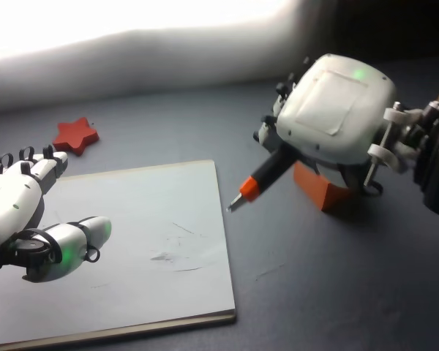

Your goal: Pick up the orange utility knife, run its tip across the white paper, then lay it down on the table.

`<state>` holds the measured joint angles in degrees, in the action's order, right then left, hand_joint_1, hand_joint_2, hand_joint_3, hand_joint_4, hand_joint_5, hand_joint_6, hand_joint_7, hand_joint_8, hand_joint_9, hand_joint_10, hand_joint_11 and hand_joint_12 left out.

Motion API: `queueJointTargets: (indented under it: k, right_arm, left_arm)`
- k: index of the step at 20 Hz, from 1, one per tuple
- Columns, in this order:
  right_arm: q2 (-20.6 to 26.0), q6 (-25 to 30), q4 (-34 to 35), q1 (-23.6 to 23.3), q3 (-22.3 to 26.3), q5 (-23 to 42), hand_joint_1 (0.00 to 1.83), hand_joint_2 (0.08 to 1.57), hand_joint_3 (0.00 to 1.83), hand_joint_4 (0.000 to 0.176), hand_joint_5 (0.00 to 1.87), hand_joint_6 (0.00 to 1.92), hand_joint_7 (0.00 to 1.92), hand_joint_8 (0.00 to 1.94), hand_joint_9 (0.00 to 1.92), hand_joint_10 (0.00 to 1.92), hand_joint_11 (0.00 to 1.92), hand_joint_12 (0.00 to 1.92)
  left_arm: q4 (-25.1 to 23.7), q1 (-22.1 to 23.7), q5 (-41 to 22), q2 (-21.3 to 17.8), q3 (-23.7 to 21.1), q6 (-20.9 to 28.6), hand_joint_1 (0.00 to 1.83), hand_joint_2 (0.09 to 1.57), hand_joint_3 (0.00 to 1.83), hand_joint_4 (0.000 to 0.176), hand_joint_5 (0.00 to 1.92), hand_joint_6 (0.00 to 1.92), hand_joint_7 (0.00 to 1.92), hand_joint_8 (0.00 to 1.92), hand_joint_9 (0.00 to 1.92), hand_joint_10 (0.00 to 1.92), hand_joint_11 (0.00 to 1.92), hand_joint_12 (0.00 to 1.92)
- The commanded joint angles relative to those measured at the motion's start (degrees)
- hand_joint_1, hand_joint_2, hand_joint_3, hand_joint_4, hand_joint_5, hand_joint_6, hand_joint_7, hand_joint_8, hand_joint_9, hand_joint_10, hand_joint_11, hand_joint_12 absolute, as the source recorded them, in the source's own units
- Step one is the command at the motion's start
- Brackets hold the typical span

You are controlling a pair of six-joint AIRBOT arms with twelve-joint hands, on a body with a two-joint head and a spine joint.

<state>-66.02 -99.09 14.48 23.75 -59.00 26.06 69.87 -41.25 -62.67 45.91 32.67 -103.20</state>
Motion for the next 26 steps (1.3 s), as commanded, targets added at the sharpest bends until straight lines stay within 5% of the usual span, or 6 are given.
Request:
queueJointTargets:
  k: [1,10,11,12,19,26]
  right_arm:
    - [0.9,-0.6,-0.1,-0.5,0.9,5.5,1.40,1.28,0.06,0.176,1.46,1.92,1.61,1.94,1.73,1.92,1.84,1.92]
    - [3.3,-0.2,3.4,8.1,4.4,8.0,1.37,1.04,0.50,0.176,1.15,1.92,1.34,1.94,1.47,1.92,1.49,1.92]
    - [3.3,0.0,3.4,8.6,4.5,8.1,1.09,0.87,0.97,0.000,0.82,1.87,1.22,1.94,1.34,1.92,1.35,1.92]
    - [3.3,0.2,3.4,9.0,4.7,8.2,1.16,0.75,1.22,0.000,0.77,1.80,0.97,1.94,1.20,1.92,1.22,1.92]
    - [4.7,0.3,3.4,10.6,6.4,8.7,0.91,1.25,0.05,0.000,0.04,1.04,0.22,0.85,0.13,1.36,0.04,1.85]
    - [7.9,1.2,3.4,10.8,8.9,9.5,0.55,1.05,0.00,0.000,0.00,0.00,0.00,0.00,0.00,0.00,0.00,0.01]
  left_arm:
    - [-3.3,0.4,-5.1,-0.2,-0.2,0.1,0.15,1.28,0.00,0.008,0.10,0.00,0.15,0.01,0.24,0.01,0.00,0.81]
    - [-3.3,0.3,-5.5,-0.2,-0.4,0.1,0.19,1.27,0.00,0.009,0.11,0.01,0.16,0.00,0.25,0.01,0.00,0.81]
    - [-3.3,0.3,-5.5,-0.2,-0.4,0.1,0.18,1.27,0.00,0.010,0.11,0.00,0.15,0.00,0.24,0.00,0.00,0.81]
    - [-3.3,0.3,-5.5,-0.2,-0.4,0.1,0.18,1.27,0.00,0.009,0.12,0.01,0.16,0.00,0.24,0.01,0.00,0.81]
    - [-3.4,-0.2,-5.5,-0.2,-0.4,0.1,0.16,1.28,0.00,0.007,0.11,0.00,0.14,0.00,0.23,0.00,0.00,0.77]
    - [-5.7,-1.0,-5.4,-0.4,0.1,0.4,0.19,1.27,0.00,0.006,0.13,0.01,0.15,0.00,0.23,0.00,0.00,0.78]
